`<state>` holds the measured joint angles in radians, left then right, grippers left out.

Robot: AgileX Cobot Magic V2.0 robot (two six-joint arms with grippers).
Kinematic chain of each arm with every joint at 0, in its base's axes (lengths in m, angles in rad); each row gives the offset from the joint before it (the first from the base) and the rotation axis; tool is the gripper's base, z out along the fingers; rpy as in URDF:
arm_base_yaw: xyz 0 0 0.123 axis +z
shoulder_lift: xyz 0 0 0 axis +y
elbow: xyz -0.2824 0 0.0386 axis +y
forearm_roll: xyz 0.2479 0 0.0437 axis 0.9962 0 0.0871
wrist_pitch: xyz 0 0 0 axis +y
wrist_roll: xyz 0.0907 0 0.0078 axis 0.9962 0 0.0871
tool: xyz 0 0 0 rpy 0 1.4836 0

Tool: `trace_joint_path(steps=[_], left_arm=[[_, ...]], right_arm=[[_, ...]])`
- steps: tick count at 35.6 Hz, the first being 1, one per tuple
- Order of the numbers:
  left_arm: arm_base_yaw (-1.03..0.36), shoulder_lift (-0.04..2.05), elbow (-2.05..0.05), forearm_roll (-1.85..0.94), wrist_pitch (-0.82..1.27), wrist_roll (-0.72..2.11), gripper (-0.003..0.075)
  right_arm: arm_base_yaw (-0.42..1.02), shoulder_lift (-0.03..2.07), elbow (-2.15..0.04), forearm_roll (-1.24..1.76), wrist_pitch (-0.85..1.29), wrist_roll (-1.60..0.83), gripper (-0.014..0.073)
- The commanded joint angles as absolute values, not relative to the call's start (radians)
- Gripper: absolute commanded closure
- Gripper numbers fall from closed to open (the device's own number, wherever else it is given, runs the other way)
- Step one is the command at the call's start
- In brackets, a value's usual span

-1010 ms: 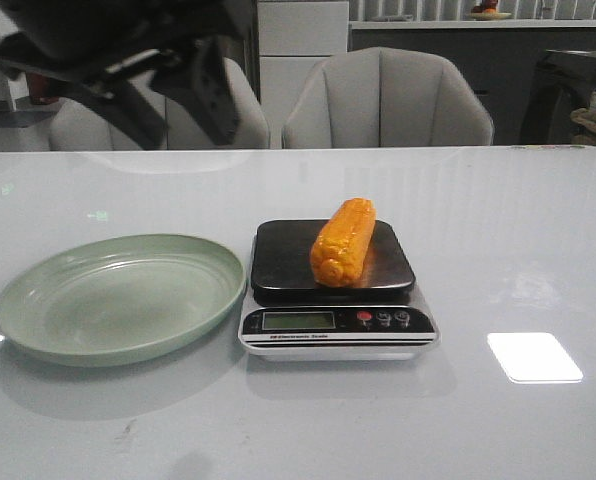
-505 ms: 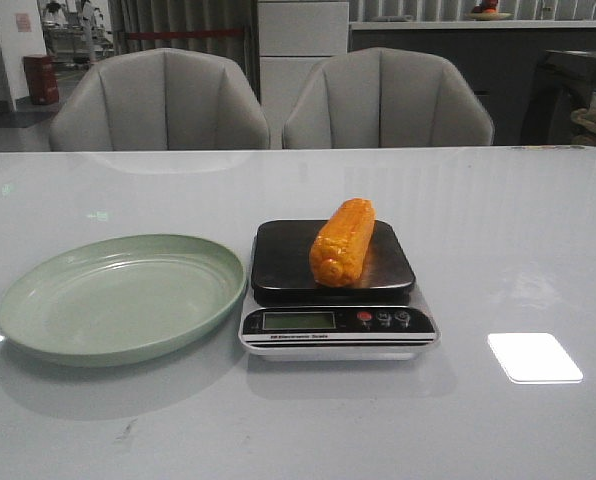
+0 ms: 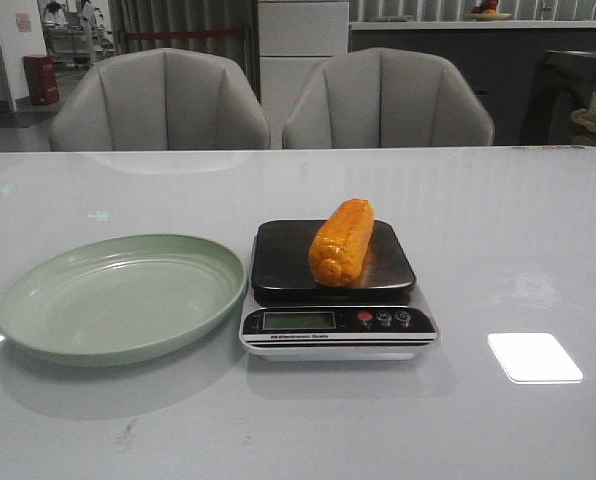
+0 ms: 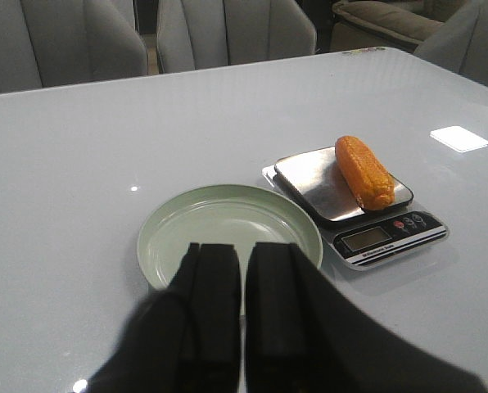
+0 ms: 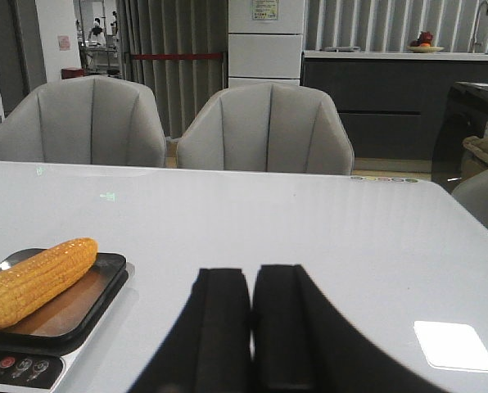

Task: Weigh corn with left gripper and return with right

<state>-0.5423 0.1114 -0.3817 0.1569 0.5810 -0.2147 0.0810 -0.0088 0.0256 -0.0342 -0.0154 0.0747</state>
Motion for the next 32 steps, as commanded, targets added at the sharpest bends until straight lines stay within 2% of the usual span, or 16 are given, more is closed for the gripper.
trace_joint_path(steps=[1, 10, 17, 22, 32], left_arm=[[-0.540, 0.114, -0.399, 0.165, 0.490, -0.214, 0.0596], [-0.540, 0.114, -0.399, 0.165, 0.496, -0.214, 0.0596], [-0.540, 0.114, -0.399, 0.165, 0.496, -0.214, 0.0596], [-0.540, 0.114, -0.399, 0.165, 0.496, -0.214, 0.0596], [-0.540, 0.114, -0.399, 0.165, 0.496, -0.214, 0.0596]], right_arm=[[0.082, -0.028, 0.036, -0.046, -0.088, 0.071, 0.0423], [0.082, -0.028, 0.035, -0.046, -0.104, 0.071, 0.0423], [0.082, -0.023, 0.016, -0.046, -0.303, 0.071, 0.0423], [0.082, 0.046, -0.083, -0.046, -0.163, 0.071, 0.0423], [0.082, 0.339, -0.367, -0.024, 0.160, 0.071, 0.0423]])
